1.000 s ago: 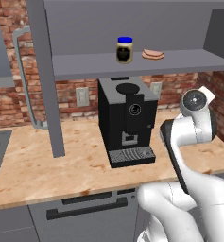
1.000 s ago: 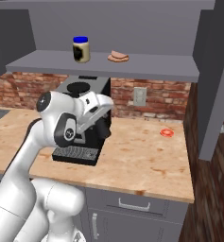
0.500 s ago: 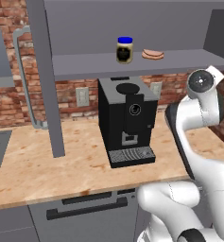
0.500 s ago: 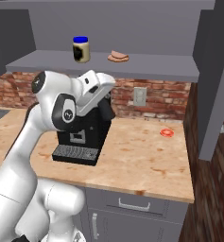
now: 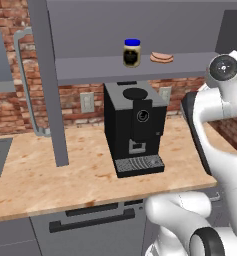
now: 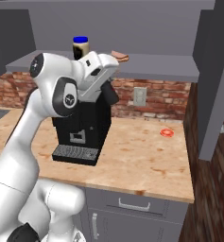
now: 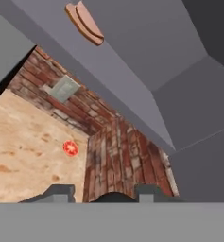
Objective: Pick the shaker and mayonnaise from the counter and place them in the cabinet.
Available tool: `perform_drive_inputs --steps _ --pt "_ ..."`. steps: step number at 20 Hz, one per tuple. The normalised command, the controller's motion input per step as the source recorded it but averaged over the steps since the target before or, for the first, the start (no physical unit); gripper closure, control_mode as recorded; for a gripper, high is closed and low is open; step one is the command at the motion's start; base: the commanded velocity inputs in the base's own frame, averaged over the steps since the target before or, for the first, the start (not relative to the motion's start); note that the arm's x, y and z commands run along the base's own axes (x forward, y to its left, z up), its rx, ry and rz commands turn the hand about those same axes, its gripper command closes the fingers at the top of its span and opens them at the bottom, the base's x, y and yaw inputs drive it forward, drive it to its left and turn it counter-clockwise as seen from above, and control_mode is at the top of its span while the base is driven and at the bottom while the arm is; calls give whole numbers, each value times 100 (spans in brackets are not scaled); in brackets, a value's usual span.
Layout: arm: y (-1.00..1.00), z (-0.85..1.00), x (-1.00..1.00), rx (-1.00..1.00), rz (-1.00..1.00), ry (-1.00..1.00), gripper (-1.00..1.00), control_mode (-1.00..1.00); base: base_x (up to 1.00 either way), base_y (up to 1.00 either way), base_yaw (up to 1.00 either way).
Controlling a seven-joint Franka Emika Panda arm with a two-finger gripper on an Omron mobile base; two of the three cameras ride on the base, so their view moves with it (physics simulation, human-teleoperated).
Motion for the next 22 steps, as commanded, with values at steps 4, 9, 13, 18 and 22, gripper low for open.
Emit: perform_drive_inputs --steps 4,9,13,18,22 --pt "-11 52 1 0 0 -9 100 -100 0 0 0" --pt "-5 36 5 0 0 -11 100 -100 0 0 0" --pt "-1 24 8 0 0 -10 100 -100 0 0 0" --pt "0 11 16 0 0 -8 100 -100 0 0 0" --pt "0 0 26 1 0 -4 100 -100 0 0 0"
